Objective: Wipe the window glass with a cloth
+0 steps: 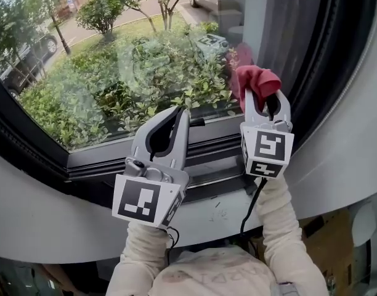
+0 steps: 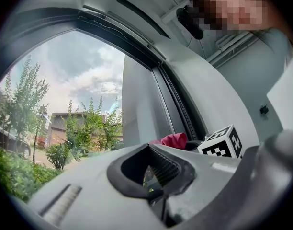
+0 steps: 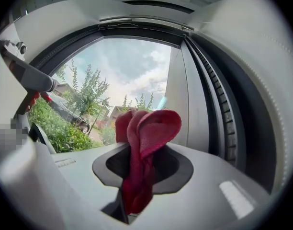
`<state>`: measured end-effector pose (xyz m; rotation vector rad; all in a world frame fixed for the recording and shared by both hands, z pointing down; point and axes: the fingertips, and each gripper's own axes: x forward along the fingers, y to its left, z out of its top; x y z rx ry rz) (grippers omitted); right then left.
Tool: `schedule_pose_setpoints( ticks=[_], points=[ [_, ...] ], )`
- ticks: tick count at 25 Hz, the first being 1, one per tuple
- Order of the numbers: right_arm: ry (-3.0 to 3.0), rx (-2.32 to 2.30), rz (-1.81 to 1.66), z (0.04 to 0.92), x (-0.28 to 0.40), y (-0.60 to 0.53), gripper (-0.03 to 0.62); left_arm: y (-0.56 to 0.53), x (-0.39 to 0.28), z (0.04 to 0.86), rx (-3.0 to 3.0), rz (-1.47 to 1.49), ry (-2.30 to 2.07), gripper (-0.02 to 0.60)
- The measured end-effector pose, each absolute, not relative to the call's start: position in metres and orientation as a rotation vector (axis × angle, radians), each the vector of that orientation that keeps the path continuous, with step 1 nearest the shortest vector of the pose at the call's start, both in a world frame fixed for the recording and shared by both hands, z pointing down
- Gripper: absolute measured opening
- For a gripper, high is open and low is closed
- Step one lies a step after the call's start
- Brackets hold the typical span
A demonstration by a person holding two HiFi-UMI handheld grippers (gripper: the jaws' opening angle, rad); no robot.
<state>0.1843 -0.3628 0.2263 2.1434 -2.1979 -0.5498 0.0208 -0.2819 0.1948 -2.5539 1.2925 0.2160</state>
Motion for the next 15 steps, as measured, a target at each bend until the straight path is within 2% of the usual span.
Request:
schedule_pose_setpoints(
  ticks=[6, 15],
  points=[
    [-2.333, 2.093, -0.429, 0.229, 0.178, -0.359, 0.123, -0.274, 0.014, 0.195, -2.545, 0.207, 1.308, 0.000],
    [-2.610, 1.807, -0.420, 0.228, 0.105, -0.298, 0.124, -0.256, 0.012, 0.200, -2.573, 0.206, 1.267, 0.000]
  ],
)
